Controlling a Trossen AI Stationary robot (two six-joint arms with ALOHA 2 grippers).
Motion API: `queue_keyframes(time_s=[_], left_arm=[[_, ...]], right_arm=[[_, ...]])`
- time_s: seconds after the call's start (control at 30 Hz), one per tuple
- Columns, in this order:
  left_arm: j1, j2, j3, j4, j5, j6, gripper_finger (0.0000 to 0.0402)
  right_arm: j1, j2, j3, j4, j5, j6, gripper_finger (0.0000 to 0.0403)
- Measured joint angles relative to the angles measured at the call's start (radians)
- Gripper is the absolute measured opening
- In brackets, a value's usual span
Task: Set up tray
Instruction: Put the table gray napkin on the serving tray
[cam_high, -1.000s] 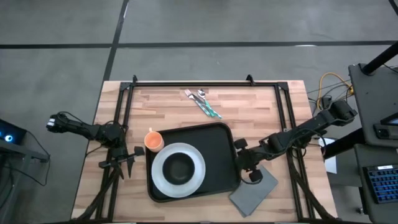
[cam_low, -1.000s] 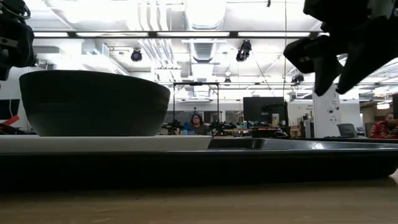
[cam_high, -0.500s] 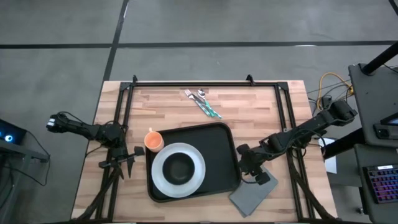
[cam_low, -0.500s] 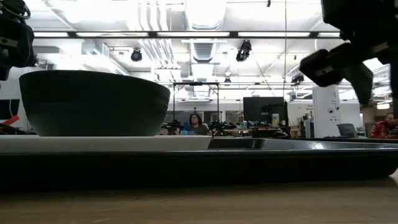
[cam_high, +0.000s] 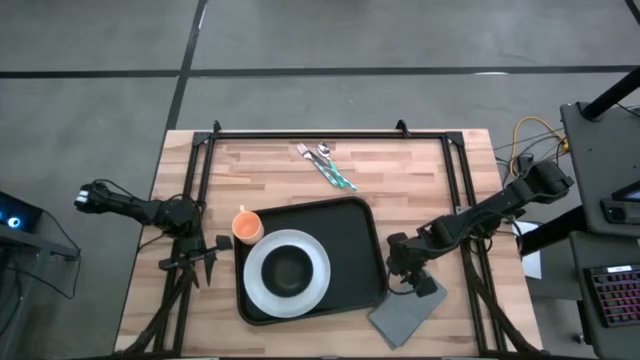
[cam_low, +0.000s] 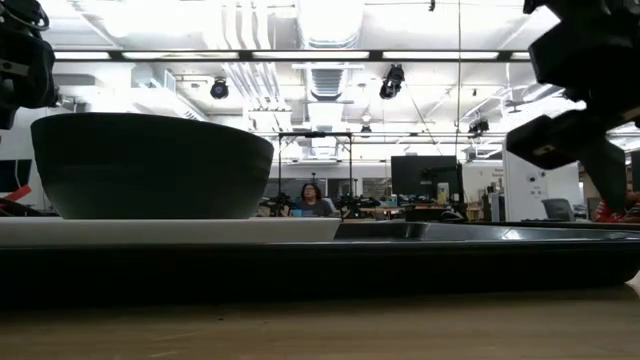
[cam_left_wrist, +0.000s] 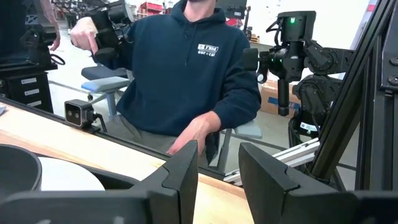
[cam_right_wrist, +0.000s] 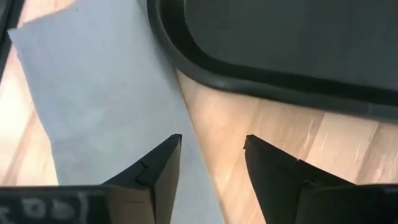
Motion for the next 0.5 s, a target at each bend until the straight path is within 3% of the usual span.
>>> queue_keyframes(time_s=[0.3,0.5], left_arm=[[0.000,0.000,0.000,0.000,0.000,0.000,0.0098],[0.000,0.000,0.000,0.000,0.000,0.000,0.0098]], right_arm=[[0.000,0.000,-0.089,0.109,-0.127,0.042,0.0188],[0.000,0.000,-0.145,0.139,-0.131,0.076,0.0179]])
